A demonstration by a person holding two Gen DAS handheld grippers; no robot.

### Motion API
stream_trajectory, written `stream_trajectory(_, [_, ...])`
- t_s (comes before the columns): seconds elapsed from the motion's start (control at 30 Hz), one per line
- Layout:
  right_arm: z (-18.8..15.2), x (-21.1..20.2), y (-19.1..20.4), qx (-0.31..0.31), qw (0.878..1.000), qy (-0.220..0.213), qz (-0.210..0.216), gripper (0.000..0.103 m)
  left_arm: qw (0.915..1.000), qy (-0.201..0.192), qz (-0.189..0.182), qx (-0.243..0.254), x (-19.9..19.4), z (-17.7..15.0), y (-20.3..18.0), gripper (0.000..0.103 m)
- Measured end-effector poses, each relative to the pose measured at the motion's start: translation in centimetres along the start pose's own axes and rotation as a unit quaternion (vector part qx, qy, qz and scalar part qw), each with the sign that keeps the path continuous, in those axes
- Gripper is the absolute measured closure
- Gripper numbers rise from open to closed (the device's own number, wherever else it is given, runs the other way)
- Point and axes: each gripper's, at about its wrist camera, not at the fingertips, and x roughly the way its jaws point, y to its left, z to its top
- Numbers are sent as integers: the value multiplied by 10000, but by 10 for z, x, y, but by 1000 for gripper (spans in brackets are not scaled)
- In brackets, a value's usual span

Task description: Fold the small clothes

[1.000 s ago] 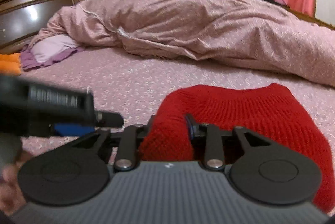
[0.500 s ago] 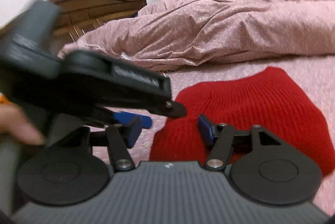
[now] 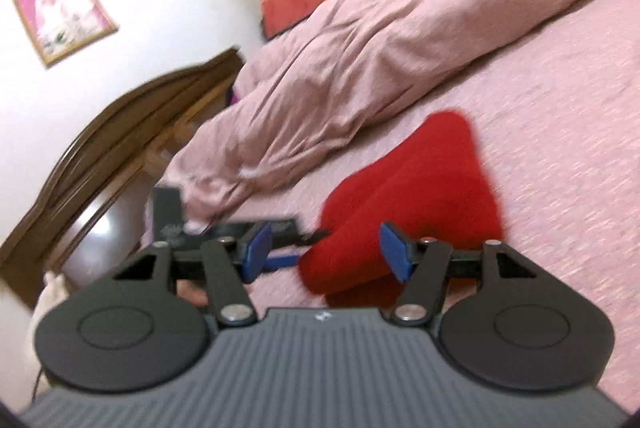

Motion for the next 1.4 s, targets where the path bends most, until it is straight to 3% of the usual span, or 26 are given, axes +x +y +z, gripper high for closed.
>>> stream_trajectory(0.13, [11,26,-32,-290,9971,-15,-698,40,9997,0,203,150,0,0,-8,42])
stream_trajectory(0.23, [12,54,-60,-220,9952,186,-935,40,9998,-44,169,117,-6,2,-12,42])
stream_trajectory(0.4, [5,84,-75,131,9972,484,-563,40,9986,-472,-251,45,-41,5,-23,42])
stream_trajectory(0.5, [-2,89,-47,-490,9959,485,-580,39,9974,-587,-320,267,-48,3,-40,42])
stream_trajectory(0.63, [-16,85,-22,-1188,9903,454,-559,37,9971,-371,211,625,-22,-10,-53,42])
stream_trajectory(0.7, [-18,84,-21,-1349,9881,512,-526,37,9971,-242,426,575,-3,-20,-46,36])
stream_trajectory(0.77, [-17,84,-26,-1317,9883,590,-499,37,9989,-245,340,225,6,-29,-34,25])
stream_trajectory(0.87, [-10,86,-39,-1031,9915,662,-429,37,9997,-196,118,-129,9,-31,-23,24])
stream_trajectory(1.0, [-1,86,-48,-630,9948,680,-414,37,9998,-157,50,-85,11,-26,-25,24])
stream_trajectory(1.1, [2,88,-50,-572,9951,627,-514,36,9990,-126,-214,-383,14,-23,-19,24])
stream_trajectory(1.23, [9,98,-55,-604,9937,714,-625,26,9970,15,-392,-672,17,-19,-12,21])
stream_trajectory(1.4, [14,116,-61,-566,9922,979,-529,16,9984,48,-305,-473,24,-12,-15,17])
